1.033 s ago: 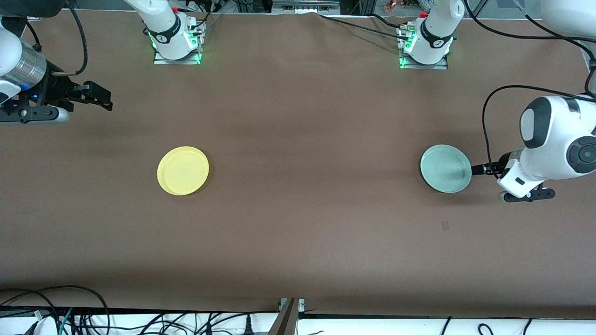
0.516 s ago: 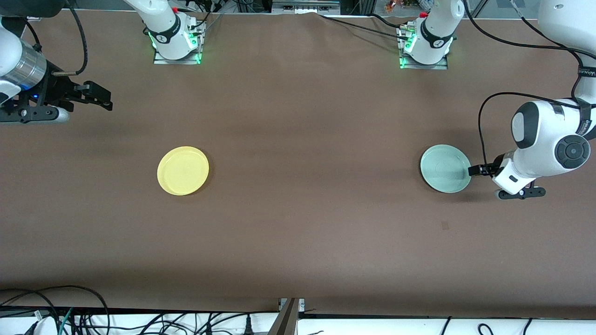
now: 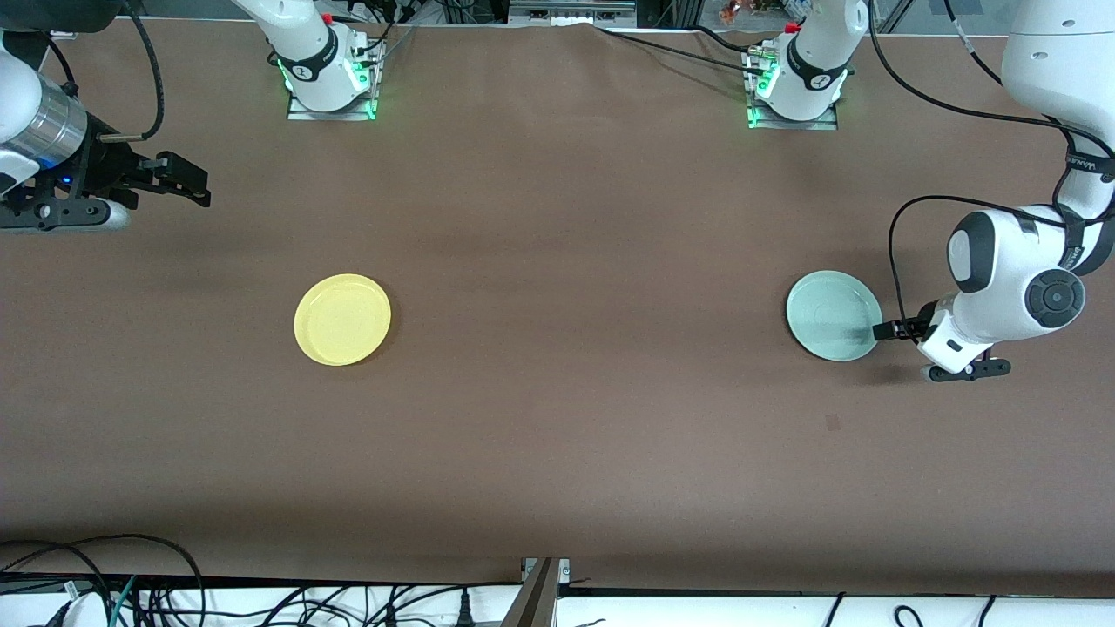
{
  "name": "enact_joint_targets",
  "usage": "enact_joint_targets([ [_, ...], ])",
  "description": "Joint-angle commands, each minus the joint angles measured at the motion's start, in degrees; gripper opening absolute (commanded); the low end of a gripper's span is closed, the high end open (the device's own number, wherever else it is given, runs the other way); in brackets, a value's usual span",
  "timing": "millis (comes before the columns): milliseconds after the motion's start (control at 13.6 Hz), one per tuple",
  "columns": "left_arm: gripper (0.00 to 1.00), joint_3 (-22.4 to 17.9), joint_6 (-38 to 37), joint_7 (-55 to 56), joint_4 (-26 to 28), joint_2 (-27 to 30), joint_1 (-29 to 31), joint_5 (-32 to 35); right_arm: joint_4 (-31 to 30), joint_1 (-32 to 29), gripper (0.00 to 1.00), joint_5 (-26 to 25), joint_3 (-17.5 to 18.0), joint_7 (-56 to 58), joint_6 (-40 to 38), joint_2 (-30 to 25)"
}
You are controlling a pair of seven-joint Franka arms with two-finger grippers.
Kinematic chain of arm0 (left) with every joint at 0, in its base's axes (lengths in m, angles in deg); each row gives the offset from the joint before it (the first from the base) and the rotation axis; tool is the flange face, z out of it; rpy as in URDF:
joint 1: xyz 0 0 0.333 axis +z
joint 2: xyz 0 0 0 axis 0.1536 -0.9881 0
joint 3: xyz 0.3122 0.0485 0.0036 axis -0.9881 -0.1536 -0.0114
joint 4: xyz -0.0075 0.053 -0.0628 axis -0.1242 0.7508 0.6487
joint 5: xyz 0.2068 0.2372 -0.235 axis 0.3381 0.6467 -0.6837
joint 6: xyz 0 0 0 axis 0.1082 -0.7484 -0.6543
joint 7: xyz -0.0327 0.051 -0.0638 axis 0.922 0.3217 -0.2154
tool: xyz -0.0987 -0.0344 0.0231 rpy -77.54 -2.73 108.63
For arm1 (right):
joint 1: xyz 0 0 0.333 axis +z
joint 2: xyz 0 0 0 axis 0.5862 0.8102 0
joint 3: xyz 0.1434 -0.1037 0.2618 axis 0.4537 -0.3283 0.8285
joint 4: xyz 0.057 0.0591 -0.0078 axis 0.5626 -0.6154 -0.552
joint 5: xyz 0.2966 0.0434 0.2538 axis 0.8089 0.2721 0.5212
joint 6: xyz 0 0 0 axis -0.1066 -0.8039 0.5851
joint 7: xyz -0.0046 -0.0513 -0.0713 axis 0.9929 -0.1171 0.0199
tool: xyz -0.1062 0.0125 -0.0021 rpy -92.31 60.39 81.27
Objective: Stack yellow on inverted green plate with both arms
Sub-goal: 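Close the left gripper on the green plate rim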
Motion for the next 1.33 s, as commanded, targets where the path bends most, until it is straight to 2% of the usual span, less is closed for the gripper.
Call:
enact_joint_targets([
  [0, 1.00, 0.75, 1.42, -1.27, 0.18, -1.14, 0.71, -0.06, 0.24, -0.14, 1.00, 0.43, 0.12, 0.30, -0.69, -0.47],
  [443, 1.00, 0.75, 1.69, -1.18, 0.63, -2.64, 1.24, -0.15, 0.24, -0.14, 1.00, 0.43, 0.12, 0.30, -0.69, -0.39],
  [516, 0.95, 0.75, 1.43, -1.27, 0.71, -2.64, 1.50, -0.15, 0.24, -0.14, 1.00, 0.43, 0.12, 0.30, -0.69, -0.38],
  [590, 0.83, 0.75, 1.08, -1.27, 0.89, -2.55, 1.59, -0.15, 0.24, -0.14, 1.00, 0.43, 0.12, 0.30, -0.69, -0.38],
  [664, 0.76, 0.75, 0.98, -1.27, 1.76, -2.29, 1.68, -0.15, 0.24, -0.14, 1.00, 0.43, 0.12, 0.30, -0.69, -0.47],
  [885, 0.77, 1.88, -1.99, -1.01, 3.00, -0.71, 1.68, -0.23, 0.24, -0.14, 1.00, 0.43, 0.12, 0.30, -0.69, -0.38],
  [1254, 0.86, 2.41, -7.36, -1.18, 3.09, 1.23, 1.77, -2.78, 0.24, -0.14, 1.00, 0.43, 0.12, 0.30, -0.78, -0.47],
])
